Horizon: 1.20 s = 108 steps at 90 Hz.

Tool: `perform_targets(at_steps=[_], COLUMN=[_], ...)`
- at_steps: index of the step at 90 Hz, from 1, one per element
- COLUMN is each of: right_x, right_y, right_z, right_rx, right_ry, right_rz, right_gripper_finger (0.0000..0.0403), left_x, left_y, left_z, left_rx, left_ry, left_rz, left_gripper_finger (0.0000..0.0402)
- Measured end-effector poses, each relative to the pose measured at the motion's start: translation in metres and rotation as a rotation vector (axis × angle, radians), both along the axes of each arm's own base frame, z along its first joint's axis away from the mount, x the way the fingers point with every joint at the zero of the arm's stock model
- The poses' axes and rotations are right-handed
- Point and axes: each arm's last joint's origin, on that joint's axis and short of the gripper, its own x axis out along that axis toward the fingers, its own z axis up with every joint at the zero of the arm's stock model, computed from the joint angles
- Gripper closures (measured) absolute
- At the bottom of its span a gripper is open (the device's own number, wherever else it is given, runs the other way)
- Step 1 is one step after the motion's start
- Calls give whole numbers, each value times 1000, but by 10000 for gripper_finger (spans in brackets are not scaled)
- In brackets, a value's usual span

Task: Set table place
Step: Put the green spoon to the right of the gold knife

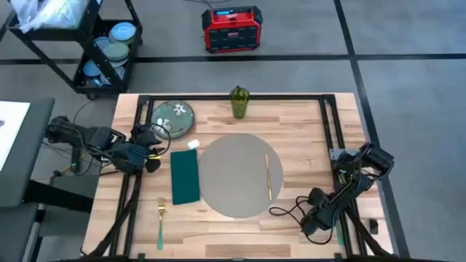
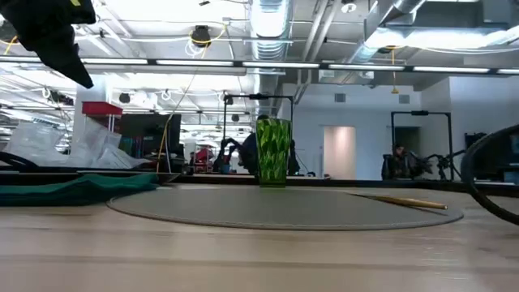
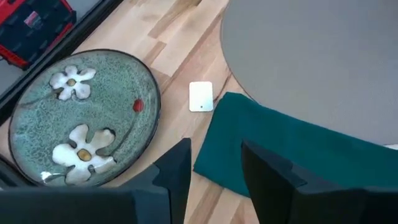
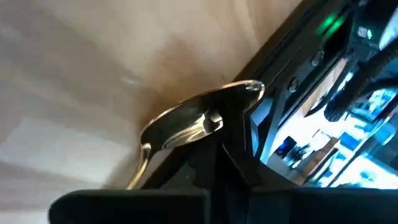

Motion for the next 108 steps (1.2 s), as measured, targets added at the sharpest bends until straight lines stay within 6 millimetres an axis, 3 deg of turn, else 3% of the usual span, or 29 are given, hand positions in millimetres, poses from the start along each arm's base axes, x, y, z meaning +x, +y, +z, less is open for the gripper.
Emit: perform_targets(at_steps=[7, 16, 34, 53, 80, 108], right_x=[5, 28, 55, 76, 102, 118], right_y=[-2, 10, -15, -52, -122, -179], right_z=[-2, -7, -7, -6, -6, -4], right_rx=[-28, 145, 122, 117, -48, -80], right_ry=[-38, -198, -261, -270, -305, -319], right_rz=[-40, -166, -195, -114, -1, -27], right_gripper_finger=[403, 403, 403, 403, 403, 403], left_x=[0, 0, 0, 0, 1, 1], left_y=[0, 0, 0, 1, 1, 1], left_z=[0, 0, 0, 1, 1, 1], left_rx=[-6, -17, -10, 11, -44, -62], left_ry=[-4, -14, -20, -38, -88, -105], left_rz=[7, 22, 30, 58, 135, 158], left_gripper_finger=[279, 279, 279, 279, 279, 279])
